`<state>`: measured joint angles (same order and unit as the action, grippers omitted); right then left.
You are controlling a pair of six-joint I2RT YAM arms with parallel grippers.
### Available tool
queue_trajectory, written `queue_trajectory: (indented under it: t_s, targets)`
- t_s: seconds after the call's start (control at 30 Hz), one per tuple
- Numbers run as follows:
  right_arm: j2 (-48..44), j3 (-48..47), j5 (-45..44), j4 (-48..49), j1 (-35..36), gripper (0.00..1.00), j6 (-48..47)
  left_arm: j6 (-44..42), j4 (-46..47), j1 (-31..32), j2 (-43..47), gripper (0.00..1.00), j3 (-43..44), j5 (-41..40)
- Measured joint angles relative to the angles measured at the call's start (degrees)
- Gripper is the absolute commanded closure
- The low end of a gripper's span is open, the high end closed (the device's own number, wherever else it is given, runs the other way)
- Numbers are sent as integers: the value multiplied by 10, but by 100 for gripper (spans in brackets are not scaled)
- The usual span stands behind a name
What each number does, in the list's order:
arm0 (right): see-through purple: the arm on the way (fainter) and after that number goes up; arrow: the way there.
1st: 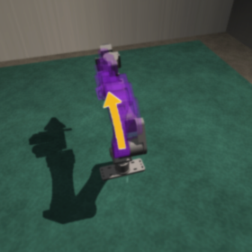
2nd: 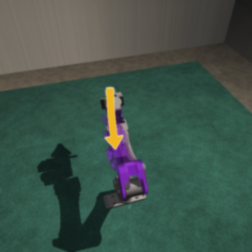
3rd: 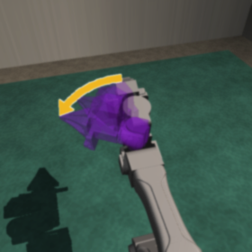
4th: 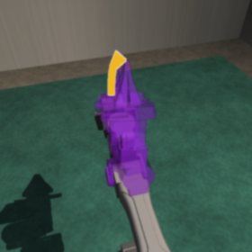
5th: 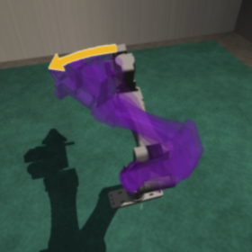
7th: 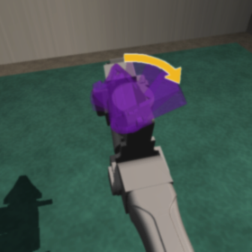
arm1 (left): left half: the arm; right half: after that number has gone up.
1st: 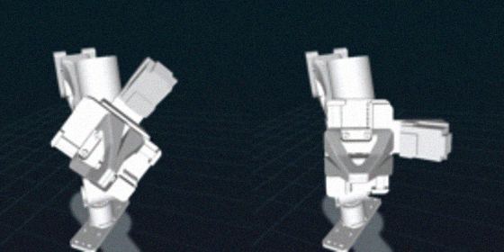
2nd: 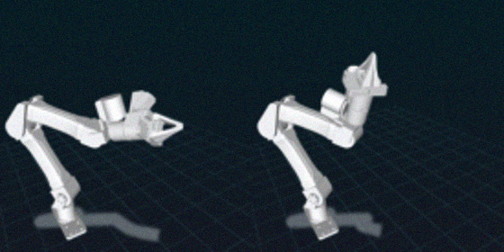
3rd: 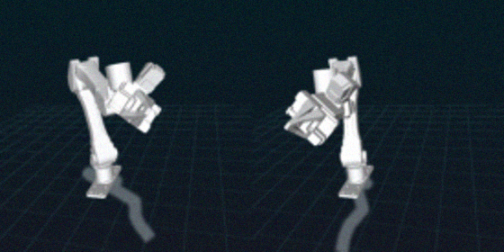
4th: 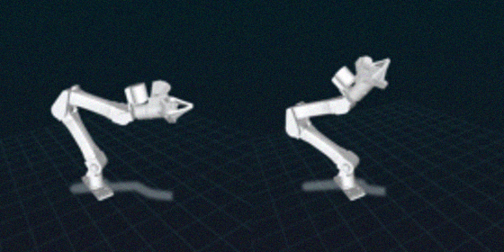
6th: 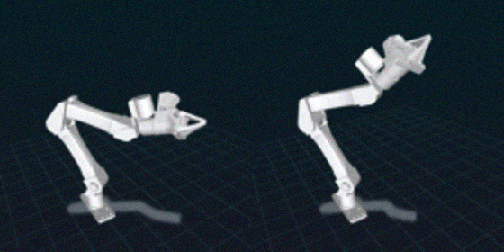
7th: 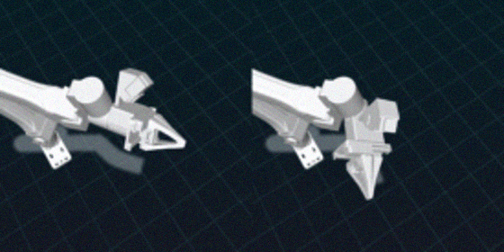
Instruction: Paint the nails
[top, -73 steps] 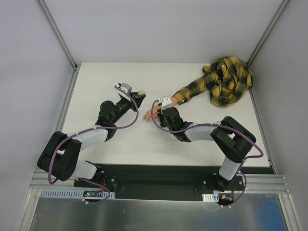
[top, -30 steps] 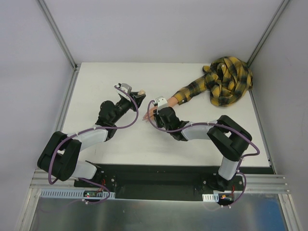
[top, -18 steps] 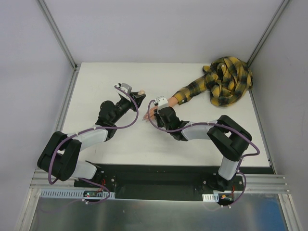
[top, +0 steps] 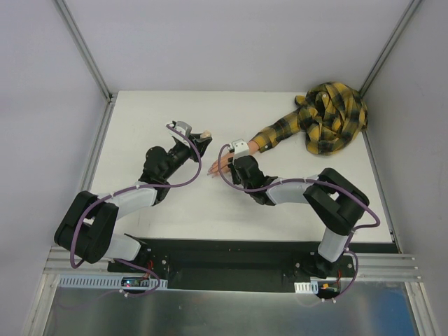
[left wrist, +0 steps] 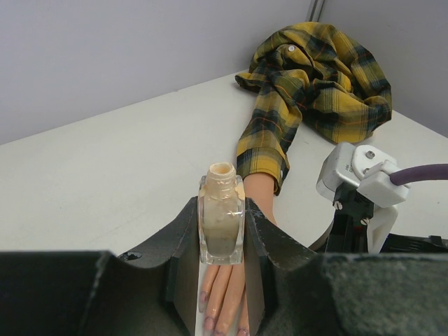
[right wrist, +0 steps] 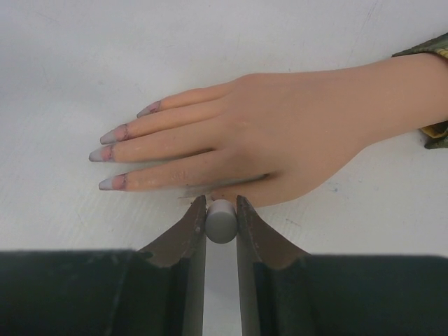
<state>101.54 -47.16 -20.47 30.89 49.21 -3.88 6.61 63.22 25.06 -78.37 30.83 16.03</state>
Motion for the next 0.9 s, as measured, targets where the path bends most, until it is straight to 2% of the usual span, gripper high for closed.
queue_trajectory:
  t_s: [0.57, 0.9]
  targets:
    - [0, 0, 52, 10, 1, 100, 2, 0, 0, 0, 0, 100, 0, 0]
    - [0, 5, 47, 24, -7, 100, 7, 0, 0, 0, 0, 100, 0, 0]
